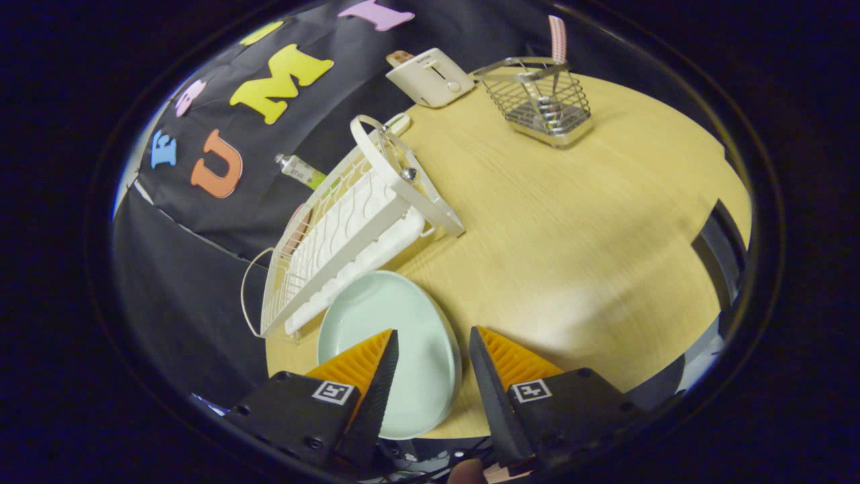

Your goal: Take the plate from the dish rack, then take the spoon from the basket and place it into the plate.

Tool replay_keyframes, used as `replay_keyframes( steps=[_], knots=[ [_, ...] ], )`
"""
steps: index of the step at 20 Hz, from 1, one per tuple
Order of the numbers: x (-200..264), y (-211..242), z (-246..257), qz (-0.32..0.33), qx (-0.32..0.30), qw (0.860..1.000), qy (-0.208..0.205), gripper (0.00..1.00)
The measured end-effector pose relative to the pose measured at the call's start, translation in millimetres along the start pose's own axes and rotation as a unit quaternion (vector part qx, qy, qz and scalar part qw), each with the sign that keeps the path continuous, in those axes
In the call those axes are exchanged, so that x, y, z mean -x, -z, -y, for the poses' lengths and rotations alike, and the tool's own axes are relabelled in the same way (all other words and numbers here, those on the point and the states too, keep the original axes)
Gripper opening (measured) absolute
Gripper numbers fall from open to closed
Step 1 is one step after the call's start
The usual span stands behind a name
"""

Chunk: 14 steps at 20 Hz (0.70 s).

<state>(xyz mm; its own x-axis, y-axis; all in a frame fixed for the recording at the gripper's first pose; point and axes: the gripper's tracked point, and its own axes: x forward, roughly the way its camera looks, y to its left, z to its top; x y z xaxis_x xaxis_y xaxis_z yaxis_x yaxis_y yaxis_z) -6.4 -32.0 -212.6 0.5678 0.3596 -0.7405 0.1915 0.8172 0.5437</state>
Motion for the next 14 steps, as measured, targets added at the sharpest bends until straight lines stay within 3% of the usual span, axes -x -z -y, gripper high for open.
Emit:
replay_keyframes(
  steps=[3,6,10,14],
  knots=[
    [26,-21,12,0.061,0.044,0.997,0.014,0.74],
    [54,-48,31,0.13,0.102,0.985,0.043,0.8],
    [91,-111,76,0.248,0.17,0.947,0.117,0.92],
    [114,-165,99,0.327,0.207,0.914,0.124,0.92]
  ],
)
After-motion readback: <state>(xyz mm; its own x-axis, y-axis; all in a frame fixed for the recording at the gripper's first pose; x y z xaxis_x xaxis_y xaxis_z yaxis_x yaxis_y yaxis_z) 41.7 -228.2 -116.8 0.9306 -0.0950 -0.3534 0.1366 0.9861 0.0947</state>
